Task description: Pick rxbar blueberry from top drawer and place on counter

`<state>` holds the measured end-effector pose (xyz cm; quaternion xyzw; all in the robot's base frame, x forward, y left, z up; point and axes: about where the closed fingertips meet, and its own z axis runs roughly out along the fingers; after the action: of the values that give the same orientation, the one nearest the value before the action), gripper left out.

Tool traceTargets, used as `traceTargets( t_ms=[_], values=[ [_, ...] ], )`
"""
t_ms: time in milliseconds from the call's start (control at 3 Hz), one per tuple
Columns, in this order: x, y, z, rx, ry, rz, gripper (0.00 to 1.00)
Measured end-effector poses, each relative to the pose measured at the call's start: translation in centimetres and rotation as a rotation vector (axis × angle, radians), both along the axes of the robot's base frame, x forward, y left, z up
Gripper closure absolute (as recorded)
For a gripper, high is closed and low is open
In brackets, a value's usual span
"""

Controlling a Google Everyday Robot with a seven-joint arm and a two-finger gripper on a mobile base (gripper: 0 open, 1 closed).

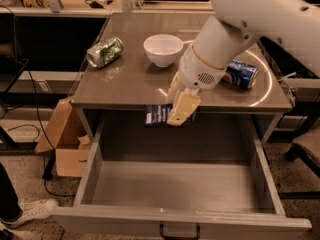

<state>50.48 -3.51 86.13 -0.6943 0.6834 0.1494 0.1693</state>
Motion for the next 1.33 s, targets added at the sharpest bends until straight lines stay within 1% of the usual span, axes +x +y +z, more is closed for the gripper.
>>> traceTargets(
  t_ms=[333, 667, 1000, 1333],
  values=[
    [0.1, 0.0, -0.1, 0.002, 0.009, -0.001, 1.0],
    [2.5, 0.1, -1.0, 0.025, 0.03, -0.033, 1.0],
    [5.2, 0.5, -1.2, 0.039, 0.045, -0.047, 1.0],
    [6.8, 1.0, -1.0, 0.051, 0.055, -0.041, 1.0]
  ],
)
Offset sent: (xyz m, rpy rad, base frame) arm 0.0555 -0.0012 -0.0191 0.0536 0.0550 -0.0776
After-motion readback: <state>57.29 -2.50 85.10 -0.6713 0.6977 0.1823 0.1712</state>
